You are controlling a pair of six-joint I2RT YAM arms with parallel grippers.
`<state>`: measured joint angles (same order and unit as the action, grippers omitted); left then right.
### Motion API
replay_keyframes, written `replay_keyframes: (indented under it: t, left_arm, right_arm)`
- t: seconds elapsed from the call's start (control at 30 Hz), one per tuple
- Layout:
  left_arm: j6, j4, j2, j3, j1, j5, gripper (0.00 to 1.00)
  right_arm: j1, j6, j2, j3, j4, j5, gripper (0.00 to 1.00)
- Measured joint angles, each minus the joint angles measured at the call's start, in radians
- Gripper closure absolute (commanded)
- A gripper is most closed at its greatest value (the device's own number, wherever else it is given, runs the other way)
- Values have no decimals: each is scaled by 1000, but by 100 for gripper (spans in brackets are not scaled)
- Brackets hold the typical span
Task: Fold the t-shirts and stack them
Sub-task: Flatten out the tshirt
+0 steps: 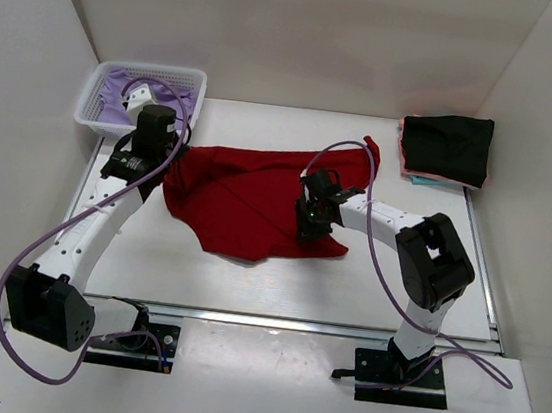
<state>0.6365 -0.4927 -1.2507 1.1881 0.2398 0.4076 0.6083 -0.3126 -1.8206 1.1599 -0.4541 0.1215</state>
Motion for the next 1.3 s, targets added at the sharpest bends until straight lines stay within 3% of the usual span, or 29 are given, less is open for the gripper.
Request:
replay_keyframes:
  t: [0.03, 0.13, 0.4, 0.6, 0.73, 0.9, 0.97, 1.03, 1.13, 1.3]
  left_arm:
    - [0, 0, 0, -2, 0, 0, 100]
    - [0, 0, 2, -2, -1, 0, 100]
    - [9, 0, 10, -3, -13, -5, 100]
    - [13, -9, -20, 54, -37, -62, 100]
    - [62, -29, -172, 288, -92, -206, 100]
    - [72, -138, -604, 1030, -121, -330, 100]
    - [99, -145, -739, 1291, -138, -404, 100]
    - [142, -105, -726, 1284, -180, -485, 100]
    - [180, -63, -582, 1085, -272, -533, 100]
    - [156, -89, -515, 1155, -304, -538, 100]
  right_arm:
    - [0, 3, -1, 0, 0, -6, 88]
    - [0, 5, -3, 0, -2, -17, 100]
    - [-23, 12, -2, 23, -46, -9, 100]
    - [-108, 27, 42, 249, -219, 49, 100]
    - [-270, 31, 51, 612, -349, 85, 100]
    - [-462, 48, -121, 1299, -401, 52, 100]
    - [-533, 33, -111, 1372, -338, 74, 100]
    - [-603, 7, -30, 1280, -251, 101, 100]
    - [-673, -31, 88, 1130, -189, 129, 100]
    - [-676, -5, 108, 1208, -224, 108, 100]
